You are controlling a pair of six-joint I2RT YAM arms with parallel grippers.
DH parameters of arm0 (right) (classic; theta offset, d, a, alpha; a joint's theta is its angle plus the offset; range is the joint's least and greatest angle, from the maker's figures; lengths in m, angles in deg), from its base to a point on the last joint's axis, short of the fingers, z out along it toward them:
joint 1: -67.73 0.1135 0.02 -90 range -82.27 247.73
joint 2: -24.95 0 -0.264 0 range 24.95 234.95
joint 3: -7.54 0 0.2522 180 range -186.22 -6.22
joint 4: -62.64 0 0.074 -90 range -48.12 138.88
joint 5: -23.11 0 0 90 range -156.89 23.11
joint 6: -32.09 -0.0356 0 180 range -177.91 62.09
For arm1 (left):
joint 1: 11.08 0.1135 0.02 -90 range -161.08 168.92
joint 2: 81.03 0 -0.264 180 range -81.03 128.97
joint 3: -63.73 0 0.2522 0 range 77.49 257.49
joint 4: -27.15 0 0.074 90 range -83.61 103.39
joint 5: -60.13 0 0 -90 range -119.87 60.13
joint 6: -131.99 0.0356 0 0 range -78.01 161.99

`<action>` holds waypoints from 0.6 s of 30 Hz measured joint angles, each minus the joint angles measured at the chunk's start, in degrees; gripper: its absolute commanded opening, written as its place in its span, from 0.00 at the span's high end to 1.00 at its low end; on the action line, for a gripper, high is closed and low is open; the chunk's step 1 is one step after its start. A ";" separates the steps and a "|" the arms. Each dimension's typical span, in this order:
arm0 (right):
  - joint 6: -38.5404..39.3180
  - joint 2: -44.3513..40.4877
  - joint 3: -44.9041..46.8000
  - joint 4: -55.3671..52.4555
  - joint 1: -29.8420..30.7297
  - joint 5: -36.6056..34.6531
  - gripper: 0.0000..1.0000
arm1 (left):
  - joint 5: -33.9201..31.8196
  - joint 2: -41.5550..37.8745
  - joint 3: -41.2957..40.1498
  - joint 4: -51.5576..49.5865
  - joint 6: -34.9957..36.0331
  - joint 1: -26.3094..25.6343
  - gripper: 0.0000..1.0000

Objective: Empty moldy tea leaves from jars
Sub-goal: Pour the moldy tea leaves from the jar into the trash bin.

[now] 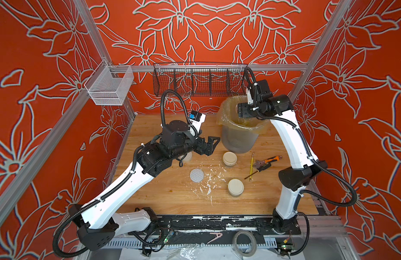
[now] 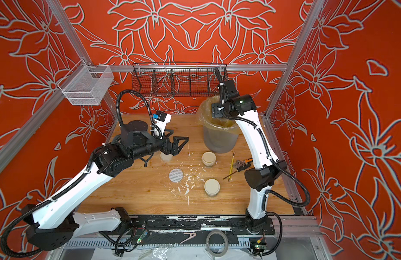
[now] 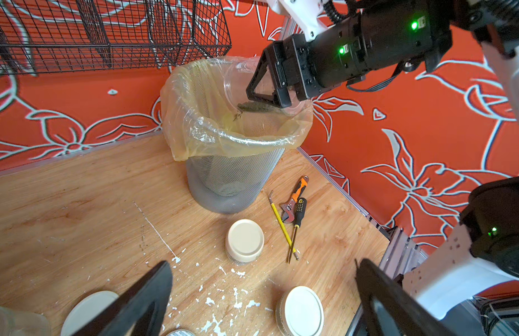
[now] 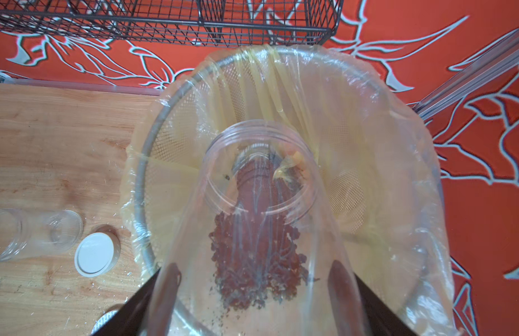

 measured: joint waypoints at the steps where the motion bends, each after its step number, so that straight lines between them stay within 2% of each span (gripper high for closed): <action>1: 0.26 0.61 -1.01 -1.09 0.00 0.11 0.78 | 0.11 0.02 0.00 0.11 0.00 0.00 0.02; 8: 1.31 7.96 -9.11 -8.33 0.07 0.31 0.78 | 0.44 0.02 0.00 0.39 0.00 0.00 0.02; 18: 1.66 5.64 -5.29 -8.39 0.26 -2.62 0.78 | 0.46 -0.02 -0.24 0.76 0.24 0.00 0.03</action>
